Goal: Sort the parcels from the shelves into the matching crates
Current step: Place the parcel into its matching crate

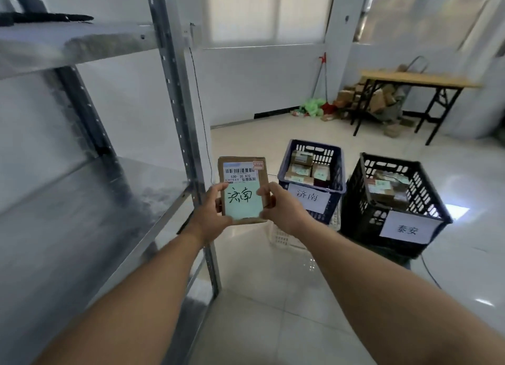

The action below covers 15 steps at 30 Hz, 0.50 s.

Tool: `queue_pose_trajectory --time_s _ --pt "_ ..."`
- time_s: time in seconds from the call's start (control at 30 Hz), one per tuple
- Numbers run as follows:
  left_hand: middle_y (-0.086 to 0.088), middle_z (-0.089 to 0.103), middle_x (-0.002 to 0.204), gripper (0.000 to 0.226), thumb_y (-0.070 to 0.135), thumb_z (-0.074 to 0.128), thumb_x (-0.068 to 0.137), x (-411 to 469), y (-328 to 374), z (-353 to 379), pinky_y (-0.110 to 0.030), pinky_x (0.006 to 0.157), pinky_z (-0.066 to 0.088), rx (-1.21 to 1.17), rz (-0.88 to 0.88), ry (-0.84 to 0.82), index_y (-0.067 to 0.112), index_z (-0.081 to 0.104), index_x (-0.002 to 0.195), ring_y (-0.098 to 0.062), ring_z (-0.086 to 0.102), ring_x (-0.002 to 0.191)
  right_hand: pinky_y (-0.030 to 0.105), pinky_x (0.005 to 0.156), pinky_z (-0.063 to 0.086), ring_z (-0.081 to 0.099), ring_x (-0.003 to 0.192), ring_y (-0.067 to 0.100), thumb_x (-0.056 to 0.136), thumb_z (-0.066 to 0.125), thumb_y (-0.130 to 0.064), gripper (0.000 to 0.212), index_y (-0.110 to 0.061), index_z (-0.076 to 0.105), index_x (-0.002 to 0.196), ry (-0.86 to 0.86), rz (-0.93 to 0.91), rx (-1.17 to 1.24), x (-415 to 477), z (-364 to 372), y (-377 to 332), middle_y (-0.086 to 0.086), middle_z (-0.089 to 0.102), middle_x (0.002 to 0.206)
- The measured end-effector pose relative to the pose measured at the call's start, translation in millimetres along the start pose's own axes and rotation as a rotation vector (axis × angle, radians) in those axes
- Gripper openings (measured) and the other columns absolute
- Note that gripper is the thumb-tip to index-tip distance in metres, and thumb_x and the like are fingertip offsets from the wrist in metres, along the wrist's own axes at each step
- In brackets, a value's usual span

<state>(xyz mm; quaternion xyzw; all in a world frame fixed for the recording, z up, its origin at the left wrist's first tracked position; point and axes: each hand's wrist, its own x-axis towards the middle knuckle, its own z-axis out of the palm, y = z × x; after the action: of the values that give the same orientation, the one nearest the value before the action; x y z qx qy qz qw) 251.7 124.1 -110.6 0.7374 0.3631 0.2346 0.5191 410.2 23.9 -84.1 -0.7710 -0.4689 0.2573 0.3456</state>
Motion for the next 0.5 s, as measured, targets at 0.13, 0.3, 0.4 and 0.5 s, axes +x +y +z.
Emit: queue_pose_trajectory --time_s 0.13,0.3,0.4,0.5 --pt "-0.003 0.054 0.123 0.075 -0.005 0.068 0.079 39.3 2.1 40.2 -0.041 0.091 0.054 0.015 0.026 -0.086 0.038 0.033 0.129 -0.021 0.054 0.116 0.035 0.084 0.053 0.055 0.09 0.018 0.084 0.067 -0.004 0.045 -0.023 0.052 0.122 0.084 0.068 -0.003 11.4 -22.8 35.3 -0.002 0.055 0.097" --pt "-0.001 0.056 0.119 0.075 -0.004 0.068 0.079 94.9 8.5 95.9 -0.042 0.095 0.051 0.054 0.031 -0.175 0.032 0.032 0.135 -0.02 0.056 0.113 0.022 0.068 0.043 0.053 0.084 0.014 0.084 0.068 -0.006 0.045 -0.023 0.052 0.123 0.161 0.118 0.0 39.6 -60.2 88.3 -0.01 0.053 0.088" --pt "-0.003 0.058 0.12 0.075 -0.003 0.068 0.08 138.9 16.8 127.8 -0.041 0.094 0.052 0.079 0.037 -0.209 0.033 0.032 0.135 -0.02 0.057 0.112 0.023 0.067 0.043 0.054 0.085 0.015 0.085 0.066 -0.006 0.045 -0.023 0.05 0.123 0.172 0.124 -0.018 70.0 -88.9 118.2 -0.009 0.053 0.089" --pt "-0.002 0.057 0.12 0.073 -0.002 0.068 0.079 192.4 26.3 160.0 -0.044 0.094 0.052 0.108 0.044 -0.219 0.035 0.032 0.131 -0.02 0.058 0.11 0.028 0.076 0.05 0.056 0.087 0.015 0.085 0.065 -0.004 0.044 -0.023 0.05 0.122 0.196 0.123 -0.001 113.0 -119.9 151.0 -0.006 0.055 0.093"
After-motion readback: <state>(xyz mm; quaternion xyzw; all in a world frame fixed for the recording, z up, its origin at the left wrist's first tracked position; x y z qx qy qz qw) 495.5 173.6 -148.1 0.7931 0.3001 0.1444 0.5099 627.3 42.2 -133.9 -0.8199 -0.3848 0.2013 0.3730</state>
